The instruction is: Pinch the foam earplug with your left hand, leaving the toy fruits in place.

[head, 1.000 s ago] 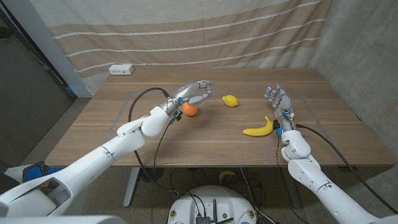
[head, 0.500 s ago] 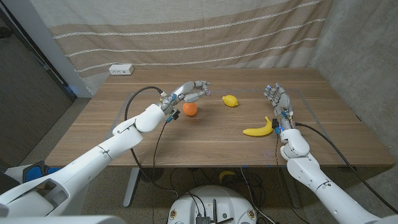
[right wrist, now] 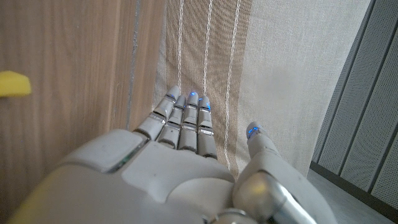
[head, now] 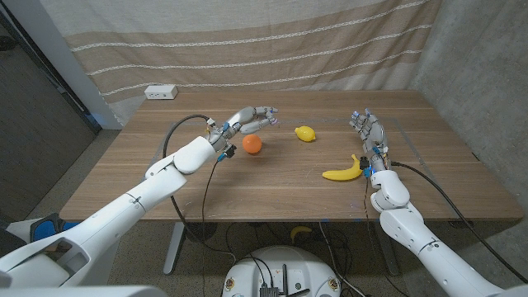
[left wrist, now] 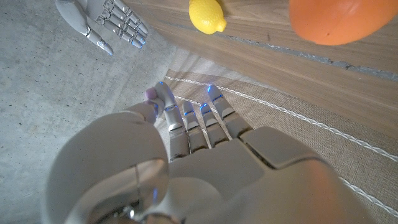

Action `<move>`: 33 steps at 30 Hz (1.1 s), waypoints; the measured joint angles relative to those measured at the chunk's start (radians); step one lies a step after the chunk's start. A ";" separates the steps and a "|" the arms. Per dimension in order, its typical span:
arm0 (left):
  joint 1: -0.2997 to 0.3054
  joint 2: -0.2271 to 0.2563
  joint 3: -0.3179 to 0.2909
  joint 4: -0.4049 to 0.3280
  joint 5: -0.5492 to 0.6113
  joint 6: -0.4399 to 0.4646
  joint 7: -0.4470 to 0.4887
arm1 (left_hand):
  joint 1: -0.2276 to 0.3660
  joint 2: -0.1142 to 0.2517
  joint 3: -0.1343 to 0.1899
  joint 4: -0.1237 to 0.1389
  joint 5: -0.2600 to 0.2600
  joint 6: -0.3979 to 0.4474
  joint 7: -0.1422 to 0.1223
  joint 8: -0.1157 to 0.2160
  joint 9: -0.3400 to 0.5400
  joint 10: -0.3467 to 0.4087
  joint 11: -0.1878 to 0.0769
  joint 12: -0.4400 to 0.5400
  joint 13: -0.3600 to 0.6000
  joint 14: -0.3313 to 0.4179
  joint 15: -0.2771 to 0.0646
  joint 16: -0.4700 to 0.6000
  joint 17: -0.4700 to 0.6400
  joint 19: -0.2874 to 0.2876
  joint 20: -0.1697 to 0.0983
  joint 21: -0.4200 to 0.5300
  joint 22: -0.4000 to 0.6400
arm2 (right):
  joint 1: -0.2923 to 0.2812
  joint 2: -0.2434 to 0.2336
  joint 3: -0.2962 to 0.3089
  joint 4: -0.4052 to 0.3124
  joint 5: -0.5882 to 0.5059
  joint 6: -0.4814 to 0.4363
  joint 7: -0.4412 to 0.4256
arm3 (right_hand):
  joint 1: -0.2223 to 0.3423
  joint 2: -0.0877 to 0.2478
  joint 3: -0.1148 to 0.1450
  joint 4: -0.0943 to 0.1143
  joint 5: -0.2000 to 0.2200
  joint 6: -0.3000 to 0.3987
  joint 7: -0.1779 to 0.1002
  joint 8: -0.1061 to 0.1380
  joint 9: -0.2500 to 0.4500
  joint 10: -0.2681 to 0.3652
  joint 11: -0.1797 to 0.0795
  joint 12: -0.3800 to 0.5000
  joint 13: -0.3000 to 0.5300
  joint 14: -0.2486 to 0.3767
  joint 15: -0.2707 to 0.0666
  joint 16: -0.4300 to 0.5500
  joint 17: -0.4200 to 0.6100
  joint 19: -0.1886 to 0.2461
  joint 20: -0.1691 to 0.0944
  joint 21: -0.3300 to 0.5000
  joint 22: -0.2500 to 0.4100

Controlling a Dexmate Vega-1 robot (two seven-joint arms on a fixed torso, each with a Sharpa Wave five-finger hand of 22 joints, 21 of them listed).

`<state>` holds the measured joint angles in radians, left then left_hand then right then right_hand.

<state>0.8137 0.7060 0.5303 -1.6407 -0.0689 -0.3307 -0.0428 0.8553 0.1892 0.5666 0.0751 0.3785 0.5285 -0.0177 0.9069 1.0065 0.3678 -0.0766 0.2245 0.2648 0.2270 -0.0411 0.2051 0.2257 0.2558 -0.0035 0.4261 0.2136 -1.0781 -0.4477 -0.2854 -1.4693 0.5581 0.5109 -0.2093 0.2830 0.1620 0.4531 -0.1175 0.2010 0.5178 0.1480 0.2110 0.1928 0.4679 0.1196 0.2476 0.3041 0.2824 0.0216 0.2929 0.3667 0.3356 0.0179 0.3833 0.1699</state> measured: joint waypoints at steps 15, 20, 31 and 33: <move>0.014 0.005 -0.031 -0.005 -0.184 0.020 -0.094 | -0.004 -0.004 0.008 0.000 0.000 -0.011 0.000 0.010 -0.001 0.004 0.004 0.000 0.003 0.000 0.000 0.000 0.000 0.000 0.000 0.000 0.000 | -0.011 -0.002 -0.002 -0.026 -0.023 0.003 -0.017 | 0.000 0.000 0.001 -0.001 0.000 0.000 0.000 0.000 0.000 0.000 0.000 0.000 0.000 0.000 0.000 -0.005 0.000 0.000 0.000 -0.008 0.000; 0.011 0.001 -0.037 0.003 -0.291 0.041 -0.159 | -0.014 -0.008 0.008 0.000 0.000 -0.011 0.000 0.011 -0.002 0.004 0.004 0.000 0.003 0.000 0.000 0.000 0.000 0.000 0.000 0.006 0.000 | -0.015 -0.003 -0.002 -0.038 -0.031 0.003 -0.023 | 0.000 0.000 0.001 -0.001 0.000 0.000 0.000 0.000 0.000 0.000 0.000 0.000 0.000 0.000 0.000 -0.005 0.000 0.000 0.000 -0.008 0.000; -0.004 -0.009 -0.052 0.026 -0.447 0.084 -0.258 | -0.017 -0.006 0.011 0.003 0.000 -0.037 -0.002 0.029 0.002 0.023 0.006 0.000 0.008 0.000 0.000 0.000 0.000 -0.005 0.005 0.008 0.000 | -0.018 -0.003 -0.003 -0.054 -0.050 0.003 -0.037 | 0.000 0.000 0.001 -0.001 0.000 0.000 0.000 0.000 0.000 0.000 0.000 -0.004 0.000 0.000 0.000 -0.005 0.000 0.000 0.000 -0.014 0.000; -0.007 -0.011 -0.055 0.031 -0.471 0.093 -0.274 | -0.017 -0.006 0.011 0.003 0.000 -0.037 -0.002 0.029 0.002 0.019 0.010 0.000 0.008 0.000 0.000 0.000 0.000 -0.005 0.005 0.008 0.000 | -0.018 -0.003 -0.003 -0.056 -0.053 0.003 -0.039 | 0.000 0.000 0.001 -0.001 0.000 0.000 0.000 0.000 0.000 0.000 0.000 -0.004 0.000 0.000 0.000 -0.005 0.000 0.000 0.000 -0.014 0.000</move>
<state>0.8069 0.6947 0.4754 -1.6099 -0.5402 -0.2373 -0.3166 0.8383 0.1831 0.5773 0.0782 0.3783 0.4914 -0.0197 0.9361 1.0086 0.3871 -0.0670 0.2245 0.2726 0.2269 -0.0410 0.2051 0.2254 0.2504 0.0019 0.4341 0.2139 -1.0965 -0.4506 -0.2887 -1.5256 0.5052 0.5138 -0.2483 0.2830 0.1621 0.4542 -0.1185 0.2010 0.5177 0.1480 0.2110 0.1928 0.4679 0.1196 0.2436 0.3041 0.2824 0.0215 0.2883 0.3667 0.3355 0.0179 0.3697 0.1699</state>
